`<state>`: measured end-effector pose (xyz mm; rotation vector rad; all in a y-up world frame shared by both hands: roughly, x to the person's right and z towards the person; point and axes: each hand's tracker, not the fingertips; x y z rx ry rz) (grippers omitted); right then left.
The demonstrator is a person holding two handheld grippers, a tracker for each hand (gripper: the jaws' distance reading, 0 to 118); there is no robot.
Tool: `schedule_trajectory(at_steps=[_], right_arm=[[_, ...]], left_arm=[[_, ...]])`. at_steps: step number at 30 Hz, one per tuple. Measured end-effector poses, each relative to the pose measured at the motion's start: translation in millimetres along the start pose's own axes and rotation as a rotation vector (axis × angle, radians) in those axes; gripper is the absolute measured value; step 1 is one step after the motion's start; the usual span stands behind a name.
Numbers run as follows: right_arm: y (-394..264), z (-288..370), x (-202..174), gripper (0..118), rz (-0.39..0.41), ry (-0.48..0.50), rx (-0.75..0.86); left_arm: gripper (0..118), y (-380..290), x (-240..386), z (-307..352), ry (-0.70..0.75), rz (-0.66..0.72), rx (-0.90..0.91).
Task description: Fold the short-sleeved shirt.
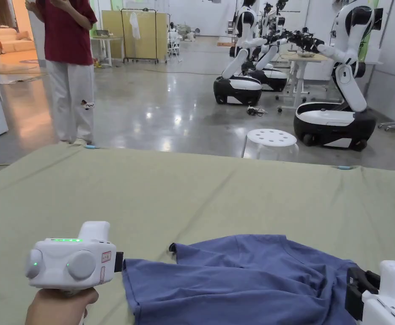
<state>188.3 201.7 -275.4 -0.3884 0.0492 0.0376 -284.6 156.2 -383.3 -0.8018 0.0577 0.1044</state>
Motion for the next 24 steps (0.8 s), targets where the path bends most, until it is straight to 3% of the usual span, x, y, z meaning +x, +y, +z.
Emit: schedule_trajectory(at_steps=[1,2,3,4,5,11,13,14,15,17,18,19,20,22,23,24], right_arm=[[-1.0,-3.9,2.6,3,0.003,-0.008,-0.008],[-1.6,-9.2,6.3,3,0.003,-0.016,-0.017],[-2.5,-13.2,10.7,3,-0.001,-0.022,-0.025],[-3.4,-17.8,16.1,3,-0.008,-0.032,-0.036],[-4.4,-22.3,22.0,3,-0.014,-0.044,-0.048],[-13.0,-49.1,67.4,3,-0.044,-0.134,-0.122],[-12.9,-59.6,85.8,3,-0.057,-0.158,-0.140],[-12.0,-67.0,95.7,3,-0.059,-0.178,-0.153],[-11.0,-74.5,104.2,3,-0.060,-0.197,-0.167],[-8.0,-98.7,124.8,4,-0.092,-0.216,-0.226],[-7.4,-111.1,134.2,5,-0.112,-0.208,-0.258],[-7.5,-125.3,143.0,10,-0.127,-0.221,-0.278],[-7.8,-139.1,149.8,23,-0.126,-0.225,-0.289],[-8.8,-167.7,161.5,73,-0.146,-0.197,-0.351],[-10.1,-183.3,167.8,87,-0.169,-0.161,-0.383],[-12.2,-198.5,171.9,90,-0.185,-0.136,-0.424]], left_arm=[[27,3.9,-0.3,-14.8,0.000,0.001,-0.003],[27,8.4,-0.5,-30.3,0.007,0.000,-0.011],[82,9.6,4.7,-42.0,0.011,0.004,-0.037],[111,11.5,4.9,-59.1,-0.004,0.009,-0.060],[117,14.4,6.7,-72.3,0.001,0.009,-0.046],[109,21.1,14.0,-147.8,0.093,0.011,-0.132],[86,16.5,20.1,-156.3,0.098,-0.031,-0.162],[82,12.9,24.4,-154.7,0.078,-0.044,-0.159],[67,7.9,36.6,-135.5,0.123,-0.073,-0.127],[12,8.8,48.0,-120.7,0.084,-0.081,-0.136],[4,8.7,52.7,-113.7,0.072,-0.084,-0.126],[3,11.2,57.7,-102.1,0.093,-0.100,-0.102],[3,12.6,59.9,-92.3,0.053,-0.115,-0.081],[3,15.6,64.3,-71.1,0.042,-0.096,-0.061],[3,24.8,54.4,-69.2,0.022,-0.086,-0.028],[3,27.5,54.8,-57.8,0.010,-0.073,-0.001]])
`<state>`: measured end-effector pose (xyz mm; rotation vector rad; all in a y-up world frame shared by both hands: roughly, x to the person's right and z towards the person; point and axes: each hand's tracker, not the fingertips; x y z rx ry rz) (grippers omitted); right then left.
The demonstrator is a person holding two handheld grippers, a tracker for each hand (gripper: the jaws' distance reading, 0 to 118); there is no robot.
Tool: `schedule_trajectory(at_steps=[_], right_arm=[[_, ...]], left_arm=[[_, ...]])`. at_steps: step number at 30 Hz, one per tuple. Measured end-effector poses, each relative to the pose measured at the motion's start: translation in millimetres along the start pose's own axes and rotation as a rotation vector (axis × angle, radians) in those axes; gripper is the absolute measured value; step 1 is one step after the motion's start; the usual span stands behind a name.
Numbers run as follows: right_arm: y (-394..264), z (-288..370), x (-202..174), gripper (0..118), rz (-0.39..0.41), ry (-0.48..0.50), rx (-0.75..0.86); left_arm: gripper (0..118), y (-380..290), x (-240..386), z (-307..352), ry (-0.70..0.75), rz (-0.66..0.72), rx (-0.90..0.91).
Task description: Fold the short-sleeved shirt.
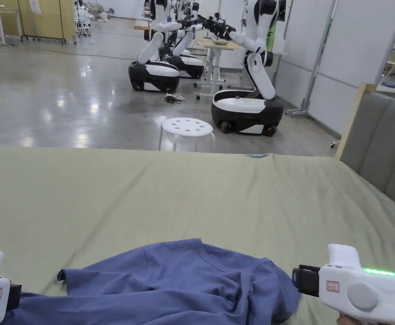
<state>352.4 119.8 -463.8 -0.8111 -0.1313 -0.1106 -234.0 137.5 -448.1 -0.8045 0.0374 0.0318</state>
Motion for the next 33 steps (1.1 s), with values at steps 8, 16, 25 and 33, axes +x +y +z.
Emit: schedule_trajectory(at_steps=[8,16,25,33], right_arm=[[-2.6,-70.5,-24.0,90,0.177,-0.056,-0.132],[1.8,-46.4,-23.2,6,0.086,0.056,-0.172],[66.7,86.1,-20.4,6,0.053,0.140,0.084],[137.4,224.7,-52.4,6,0.123,0.208,0.326]], left_arm=[[3,4.9,-0.1,36.0,-0.018,0.011,0.013],[3,1.2,-0.6,17.7,0.002,-0.009,-0.013],[1,36.9,-22.3,82.1,0.004,-0.003,0.095],[1,110.0,-42.9,187.1,0.091,-0.044,0.311]])
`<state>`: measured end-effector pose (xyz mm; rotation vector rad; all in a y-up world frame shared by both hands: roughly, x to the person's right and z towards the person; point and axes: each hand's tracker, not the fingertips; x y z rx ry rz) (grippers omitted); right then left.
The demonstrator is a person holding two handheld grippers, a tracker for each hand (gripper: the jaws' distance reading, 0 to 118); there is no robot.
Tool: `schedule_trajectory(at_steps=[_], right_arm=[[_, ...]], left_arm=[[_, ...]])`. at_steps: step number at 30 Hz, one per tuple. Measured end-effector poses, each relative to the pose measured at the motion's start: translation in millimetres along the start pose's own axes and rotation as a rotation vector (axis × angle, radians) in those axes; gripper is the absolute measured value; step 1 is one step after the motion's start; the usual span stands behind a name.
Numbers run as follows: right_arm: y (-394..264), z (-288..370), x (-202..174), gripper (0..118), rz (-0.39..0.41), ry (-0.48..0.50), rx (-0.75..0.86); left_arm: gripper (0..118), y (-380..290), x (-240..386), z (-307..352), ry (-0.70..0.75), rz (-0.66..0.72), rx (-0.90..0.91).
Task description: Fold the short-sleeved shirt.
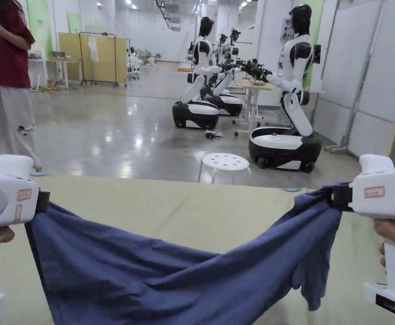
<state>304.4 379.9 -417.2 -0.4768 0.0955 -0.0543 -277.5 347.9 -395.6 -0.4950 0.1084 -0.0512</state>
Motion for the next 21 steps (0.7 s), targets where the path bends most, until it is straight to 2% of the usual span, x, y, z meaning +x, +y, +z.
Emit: schedule_trajectory(at_steps=[3,6,11,13,17,21], right_arm=[[40.4,27.8,-9.7,6,-0.008,-0.011,0.090],[78.8,44.1,-12.3,6,0.008,-0.062,0.167],[130.1,56.1,-8.9,6,-0.060,-0.090,0.255],[145.0,50.0,-6.8,6,-0.061,-0.099,0.270],[152.7,34.2,-7.2,6,-0.054,-0.118,0.274],[122.3,1.6,-2.8,6,-0.073,-0.130,0.236]], left_arm=[[1,35.8,-17.9,19.8,0.008,0.053,0.075],[1,68.7,-37.2,31.3,0.013,0.118,0.156],[1,111.4,-55.7,29.7,0.039,0.182,0.223],[1,123.9,-59.1,25.4,0.030,0.191,0.236],[1,135.3,-57.6,4.4,0.036,0.199,0.244],[1,109.4,-49.2,-34.7,0.039,0.201,0.194]])
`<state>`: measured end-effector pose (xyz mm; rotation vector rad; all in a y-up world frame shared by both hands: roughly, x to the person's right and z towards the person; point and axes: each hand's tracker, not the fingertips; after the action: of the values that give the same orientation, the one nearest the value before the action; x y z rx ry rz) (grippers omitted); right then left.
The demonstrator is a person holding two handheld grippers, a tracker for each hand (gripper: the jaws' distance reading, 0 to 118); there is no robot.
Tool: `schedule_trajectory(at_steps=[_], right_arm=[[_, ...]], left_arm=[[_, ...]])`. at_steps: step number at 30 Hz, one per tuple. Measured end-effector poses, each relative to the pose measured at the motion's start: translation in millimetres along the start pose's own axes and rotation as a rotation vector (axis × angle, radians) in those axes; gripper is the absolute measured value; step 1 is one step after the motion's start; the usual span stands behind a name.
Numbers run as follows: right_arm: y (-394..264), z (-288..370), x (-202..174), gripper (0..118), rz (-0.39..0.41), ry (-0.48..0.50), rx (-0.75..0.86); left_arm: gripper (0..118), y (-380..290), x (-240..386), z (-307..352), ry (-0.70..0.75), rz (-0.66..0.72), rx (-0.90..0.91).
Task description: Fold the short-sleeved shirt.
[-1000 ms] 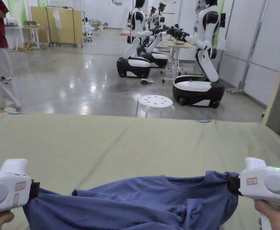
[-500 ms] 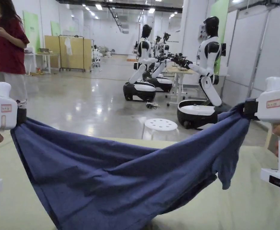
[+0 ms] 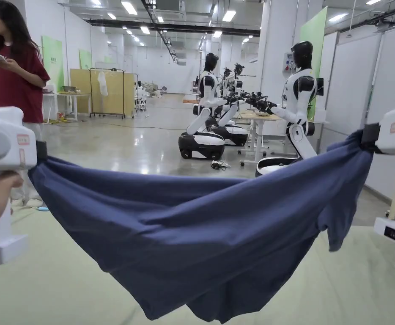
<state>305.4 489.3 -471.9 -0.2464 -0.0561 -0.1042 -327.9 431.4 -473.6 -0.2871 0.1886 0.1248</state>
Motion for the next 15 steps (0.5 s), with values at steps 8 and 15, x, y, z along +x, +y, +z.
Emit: schedule_trajectory(at_steps=[8,15], right_arm=[[-88.3,-26.1,16.6,6,-0.065,-0.034,-0.131],[-130.3,40.2,38.5,6,0.000,-0.008,-0.170]], left_arm=[[1,-89.4,10.2,-29.1,0.022,0.010,-0.127],[1,-119.1,-0.5,45.3,-0.063,-0.023,-0.191]])
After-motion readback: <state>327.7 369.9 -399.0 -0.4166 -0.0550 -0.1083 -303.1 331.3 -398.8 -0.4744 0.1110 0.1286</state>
